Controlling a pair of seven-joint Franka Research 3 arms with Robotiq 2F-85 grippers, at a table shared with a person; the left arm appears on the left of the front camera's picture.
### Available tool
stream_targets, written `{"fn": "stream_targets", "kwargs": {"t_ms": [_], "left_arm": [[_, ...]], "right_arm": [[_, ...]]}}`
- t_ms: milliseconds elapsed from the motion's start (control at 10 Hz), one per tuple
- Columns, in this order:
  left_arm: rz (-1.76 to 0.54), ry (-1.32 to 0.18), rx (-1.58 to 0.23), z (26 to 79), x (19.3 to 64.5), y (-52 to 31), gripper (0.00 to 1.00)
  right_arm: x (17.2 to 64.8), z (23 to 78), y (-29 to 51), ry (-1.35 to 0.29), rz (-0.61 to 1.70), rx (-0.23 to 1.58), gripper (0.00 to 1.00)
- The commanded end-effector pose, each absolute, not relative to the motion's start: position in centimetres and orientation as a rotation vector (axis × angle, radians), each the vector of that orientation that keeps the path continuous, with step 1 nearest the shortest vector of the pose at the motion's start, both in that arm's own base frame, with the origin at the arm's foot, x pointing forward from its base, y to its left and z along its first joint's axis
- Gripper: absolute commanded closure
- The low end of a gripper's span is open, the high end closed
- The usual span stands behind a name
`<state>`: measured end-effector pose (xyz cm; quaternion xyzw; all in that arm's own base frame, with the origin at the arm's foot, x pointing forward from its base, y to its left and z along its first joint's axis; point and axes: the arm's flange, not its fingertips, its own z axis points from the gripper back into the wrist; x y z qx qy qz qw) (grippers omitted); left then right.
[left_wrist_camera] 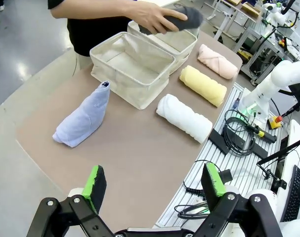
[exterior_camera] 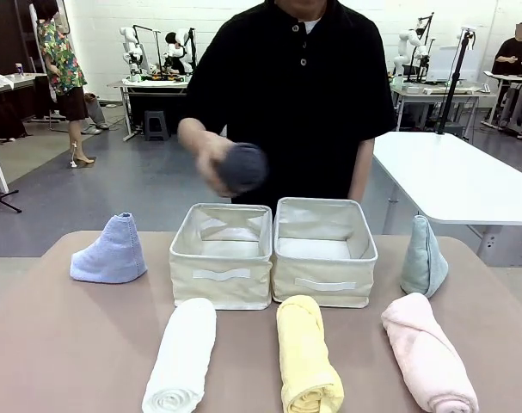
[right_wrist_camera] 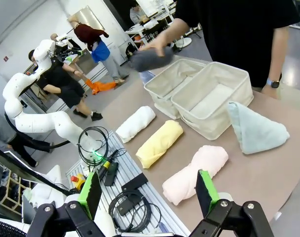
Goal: Sort the towels based on their folding style.
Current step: Pick up one triangle-folded towel and place it in the left Fabric basket.
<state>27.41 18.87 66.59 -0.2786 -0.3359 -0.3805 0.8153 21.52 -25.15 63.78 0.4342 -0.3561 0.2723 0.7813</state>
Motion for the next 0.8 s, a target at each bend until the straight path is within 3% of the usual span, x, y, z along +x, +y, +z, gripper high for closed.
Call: {"fn": "stream_targets", "kwargs": {"t_ms": [0,200,500,700], "left_arm": [[-0.834,-0.733,-0.602,66.7,27.4,18.9,0.0],[-0.812,-0.716,-0.594,66.6,27.4,18.9,0.0],[-1.112,-0.372,-0.232,67.1,37.0,7.1,0.0],[-1.333,-0.126,-0.023,63.5,42.4,-1.6,0.0]], "right_arm": [[21.7,64.2,-25.2,-0.789,0.601,0.947,0.0],[21.7,64.2,-25.2,-0.789,0.601,0.947,0.0],[21.7,64.2,-25.2,-0.789,0.601,0.947,0.0],[21.7,64.2,-25.2,-0.789,0.601,0.947,0.0]]}}
